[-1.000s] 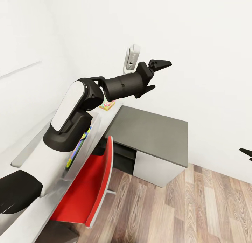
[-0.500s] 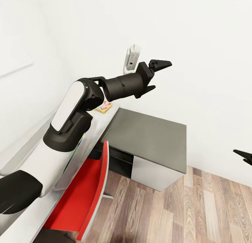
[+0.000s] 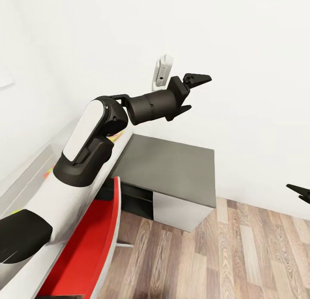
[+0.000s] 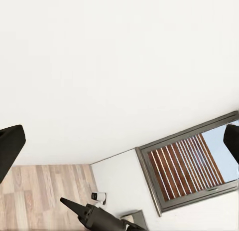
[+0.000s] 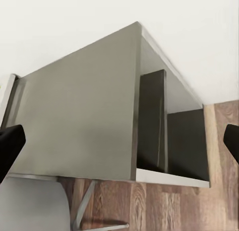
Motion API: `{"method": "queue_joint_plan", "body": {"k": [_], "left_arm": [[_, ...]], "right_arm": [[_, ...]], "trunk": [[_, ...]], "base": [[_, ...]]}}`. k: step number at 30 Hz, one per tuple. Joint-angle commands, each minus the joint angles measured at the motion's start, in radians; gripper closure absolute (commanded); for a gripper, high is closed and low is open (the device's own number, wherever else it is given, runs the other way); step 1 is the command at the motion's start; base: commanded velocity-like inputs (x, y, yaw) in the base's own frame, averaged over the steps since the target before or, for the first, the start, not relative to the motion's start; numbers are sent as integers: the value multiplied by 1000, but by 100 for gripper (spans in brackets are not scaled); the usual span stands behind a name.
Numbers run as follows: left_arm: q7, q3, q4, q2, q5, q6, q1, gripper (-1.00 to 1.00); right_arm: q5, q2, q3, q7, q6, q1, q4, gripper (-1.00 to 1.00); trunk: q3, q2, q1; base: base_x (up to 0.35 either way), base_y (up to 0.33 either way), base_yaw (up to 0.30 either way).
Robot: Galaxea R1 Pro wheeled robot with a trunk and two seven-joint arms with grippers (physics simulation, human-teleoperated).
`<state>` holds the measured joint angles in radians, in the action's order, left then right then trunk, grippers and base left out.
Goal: Put all the toys in the child's room - the three board games (two on the bed and one on the table), the two jigsaw puzzles on the table, and the tennis ball on the table - inside the toy box on the table in the child's room.
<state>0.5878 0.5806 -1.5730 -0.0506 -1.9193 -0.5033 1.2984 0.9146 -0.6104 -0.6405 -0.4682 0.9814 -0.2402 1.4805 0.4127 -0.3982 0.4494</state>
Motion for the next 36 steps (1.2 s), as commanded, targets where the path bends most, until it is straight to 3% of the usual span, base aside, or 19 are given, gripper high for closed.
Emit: {"method": "queue_joint_plan", "body": {"k": [1,26,29,31,32,36], "left_arm": [[9,-1,-1,0,-9,0,1,-100],[10,-7,0,3,-9,0,1,-100],[11,-9,0,23,-9,-1,1,-100],[12,-6,-1,67,-10,-1,1,-100],[12,-6,-1,67,-10,-1,1,-100],[12,4,-2,158,-10,-1,1,-100]], "right_arm": [[-6,0,-1,-7,5,-2,0,-100],[-6,0,-1,-7,5,-2,0,-100],[-6,0,-1,-8,5,-1,0,-100],[-6,1,0,-8,5,-2,0,-100],[-6,1,0,-8,5,-2,0,-100],[-6,1,17,-8,5,-2,0,-100]], "trunk": [[1,-2,1],[0,-2,1],[0,-2,1],[0,-2,1],[0,-2,1],[0,-2,1]], "base": [[0,0,-166],[19,0,-40],[15,0,-3],[10,0,-2],[9,0,-2],[5,0,-1]]}}
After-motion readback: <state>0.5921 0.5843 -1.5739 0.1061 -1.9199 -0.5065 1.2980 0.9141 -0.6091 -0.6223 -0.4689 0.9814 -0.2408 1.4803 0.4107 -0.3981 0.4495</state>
